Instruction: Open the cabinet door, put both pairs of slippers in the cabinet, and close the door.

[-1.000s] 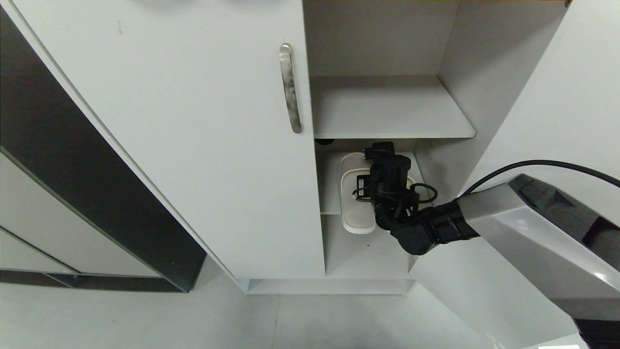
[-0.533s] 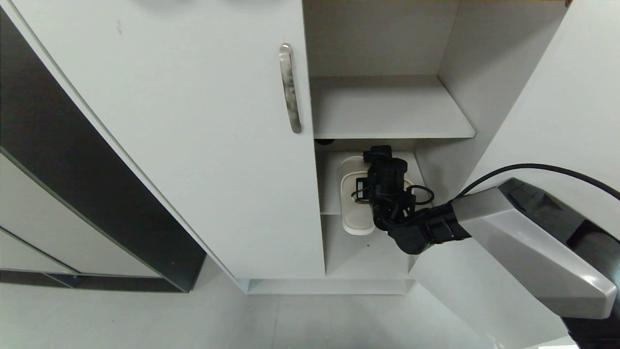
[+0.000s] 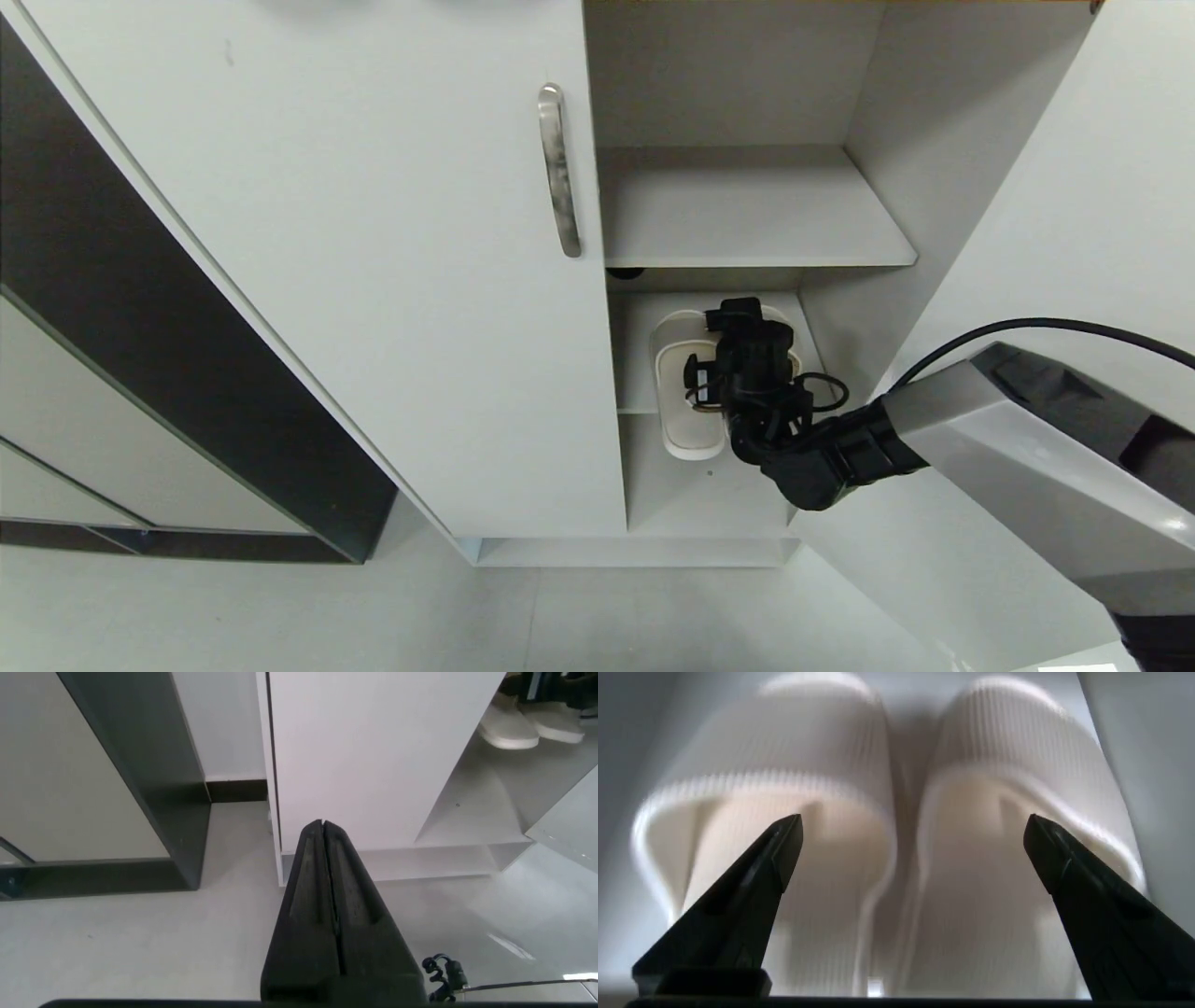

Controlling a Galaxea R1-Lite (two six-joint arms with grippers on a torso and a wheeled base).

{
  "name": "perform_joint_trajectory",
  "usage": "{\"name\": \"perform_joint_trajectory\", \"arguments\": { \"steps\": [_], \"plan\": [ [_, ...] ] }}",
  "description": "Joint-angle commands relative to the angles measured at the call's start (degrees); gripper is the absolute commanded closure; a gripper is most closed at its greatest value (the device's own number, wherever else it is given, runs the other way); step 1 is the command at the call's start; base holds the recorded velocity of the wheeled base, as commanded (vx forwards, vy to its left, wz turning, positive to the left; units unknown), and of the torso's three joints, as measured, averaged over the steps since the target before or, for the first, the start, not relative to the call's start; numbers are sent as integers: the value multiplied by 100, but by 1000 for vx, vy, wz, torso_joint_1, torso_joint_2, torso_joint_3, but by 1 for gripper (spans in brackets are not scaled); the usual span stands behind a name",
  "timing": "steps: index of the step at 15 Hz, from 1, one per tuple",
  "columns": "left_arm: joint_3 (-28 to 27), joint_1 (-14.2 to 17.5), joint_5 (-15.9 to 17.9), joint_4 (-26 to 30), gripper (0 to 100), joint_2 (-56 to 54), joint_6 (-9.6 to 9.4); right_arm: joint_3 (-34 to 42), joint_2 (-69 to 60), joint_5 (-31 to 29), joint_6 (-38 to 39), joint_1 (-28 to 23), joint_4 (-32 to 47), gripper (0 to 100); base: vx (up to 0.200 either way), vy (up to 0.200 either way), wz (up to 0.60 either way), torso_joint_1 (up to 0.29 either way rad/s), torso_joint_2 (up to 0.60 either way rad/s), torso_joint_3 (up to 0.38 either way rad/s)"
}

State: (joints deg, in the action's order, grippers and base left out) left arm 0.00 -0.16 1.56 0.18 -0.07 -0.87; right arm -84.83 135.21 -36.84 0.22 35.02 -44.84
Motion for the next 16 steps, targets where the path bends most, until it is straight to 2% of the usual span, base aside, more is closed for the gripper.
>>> {"name": "perform_joint_trajectory", "arguments": {
  "steps": [1,2,4,5,6,7,11,14,16],
  "plan": [
    [0,-2,2,-1,100,7,-1,600,-478,-25,4,119,-236,0,0,0,0,0,0,0],
    [0,-2,2,-1,100,7,-1,1224,-785,-60,4,224,-482,0,0,0,0,0,0,0],
    [0,-2,2,-1,100,7,-1,1962,-1058,-60,4,338,-913,0,0,0,0,0,0,0],
    [0,-2,2,-1,100,7,-1,2006,-1066,-69,4,347,-957,0,0,0,0,0,0,0],
    [0,-2,2,-1,100,7,-10,2577,-1339,-69,4,470,-1308,0,0,0,0,0,0,0],
    [0,-2,2,-1,100,7,-10,2735,-1409,-69,4,514,-1343,0,0,0,0,0,0,0],
    [0,-2,2,-1,100,7,-28,4133,-1919,-69,22,998,-2214,0,0,0,0,0,0,0],
    [0,-2,11,-1,100,7,-36,4256,-1928,-69,4,1086,-2354,0,0,0,0,0,0,0],
    [0,-2,11,-1,100,7,-36,4265,-1893,-69,13,1086,-2372,0,-200,0,0,2,0,-2]
  ]
}}
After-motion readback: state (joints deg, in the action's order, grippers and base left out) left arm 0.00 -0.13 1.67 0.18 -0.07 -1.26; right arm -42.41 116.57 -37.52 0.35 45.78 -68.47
